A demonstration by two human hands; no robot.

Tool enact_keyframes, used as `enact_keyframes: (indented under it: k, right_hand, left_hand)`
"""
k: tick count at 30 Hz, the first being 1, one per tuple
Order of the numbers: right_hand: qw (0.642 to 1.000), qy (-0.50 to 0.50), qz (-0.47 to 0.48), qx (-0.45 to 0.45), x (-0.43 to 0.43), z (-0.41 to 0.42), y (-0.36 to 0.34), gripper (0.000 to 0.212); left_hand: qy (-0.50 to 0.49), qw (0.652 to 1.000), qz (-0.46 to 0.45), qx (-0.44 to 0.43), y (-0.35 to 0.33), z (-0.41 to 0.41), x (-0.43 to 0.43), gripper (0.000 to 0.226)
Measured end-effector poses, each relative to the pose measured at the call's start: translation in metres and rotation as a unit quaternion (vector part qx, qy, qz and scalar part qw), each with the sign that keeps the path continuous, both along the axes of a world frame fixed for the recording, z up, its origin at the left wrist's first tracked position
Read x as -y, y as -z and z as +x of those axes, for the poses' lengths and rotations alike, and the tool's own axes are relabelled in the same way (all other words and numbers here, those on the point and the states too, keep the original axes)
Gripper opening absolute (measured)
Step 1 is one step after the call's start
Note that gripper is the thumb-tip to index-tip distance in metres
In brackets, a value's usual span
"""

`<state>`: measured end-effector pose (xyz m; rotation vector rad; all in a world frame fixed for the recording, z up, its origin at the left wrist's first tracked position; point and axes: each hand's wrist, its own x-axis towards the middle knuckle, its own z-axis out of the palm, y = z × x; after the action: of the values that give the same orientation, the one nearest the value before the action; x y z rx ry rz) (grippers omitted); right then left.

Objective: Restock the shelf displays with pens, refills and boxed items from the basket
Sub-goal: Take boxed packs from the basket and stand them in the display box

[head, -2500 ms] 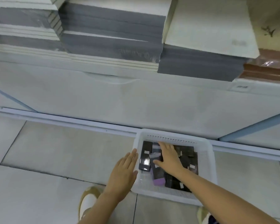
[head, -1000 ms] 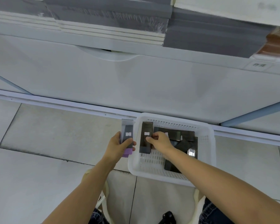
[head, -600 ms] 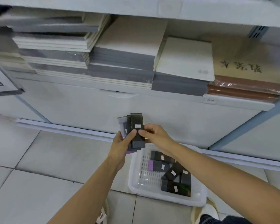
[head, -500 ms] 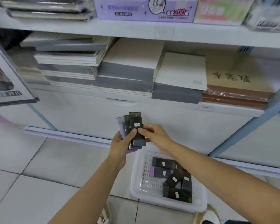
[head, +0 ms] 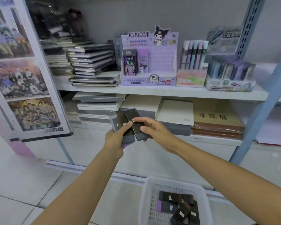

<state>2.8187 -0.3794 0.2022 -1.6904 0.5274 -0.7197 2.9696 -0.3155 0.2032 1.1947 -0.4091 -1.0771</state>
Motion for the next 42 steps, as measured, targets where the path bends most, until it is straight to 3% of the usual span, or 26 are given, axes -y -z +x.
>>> enact_keyframes:
  k: [2, 5, 9, 14, 23, 26, 32, 42]
  right_hand:
    - [0.998, -0.064, 0.004, -0.016, 0.000, -0.005, -0.014, 0.062]
    - [0.993, -0.102, -0.049, -0.043, 0.002, -0.009, -0.034, 0.073]
    - [0.989, 0.005, -0.150, 0.005, 0.004, -0.005, -0.058, 0.053]
    - [0.978, 0.086, -0.178, 0.071, 0.013, 0.000, -0.083, 0.013]
    - [0.962, 0.197, -0.142, 0.121, 0.054, 0.002, -0.137, 0.004]
    - [0.949, 0.233, -0.165, 0.131, 0.075, 0.002, -0.163, 0.019]
    - [0.928, 0.274, -0.237, 0.083, 0.117, 0.014, -0.196, 0.023]
    - [0.907, 0.262, -0.325, -0.062, 0.154, 0.040, -0.186, 0.017]
  left_hand:
    - [-0.019, 1.000, -0.003, -0.012, -0.017, 0.002, 0.000, 0.048]
    - [-0.025, 1.000, 0.010, -0.008, -0.040, 0.006, -0.001, 0.051]
    - [-0.003, 1.000, 0.016, -0.013, -0.063, 0.007, 0.000, 0.035]
    - [0.008, 0.999, -0.031, 0.022, -0.084, 0.008, 0.003, 0.029]
    - [0.037, 0.992, -0.054, 0.104, -0.109, 0.020, 0.015, 0.048]
    - [0.032, 0.991, -0.055, 0.114, -0.118, 0.027, 0.025, 0.043]
    - [0.022, 0.988, -0.060, 0.142, -0.126, 0.044, 0.048, 0.052]
    - [0.042, 0.983, -0.056, 0.170, -0.123, 0.065, 0.074, 0.051]
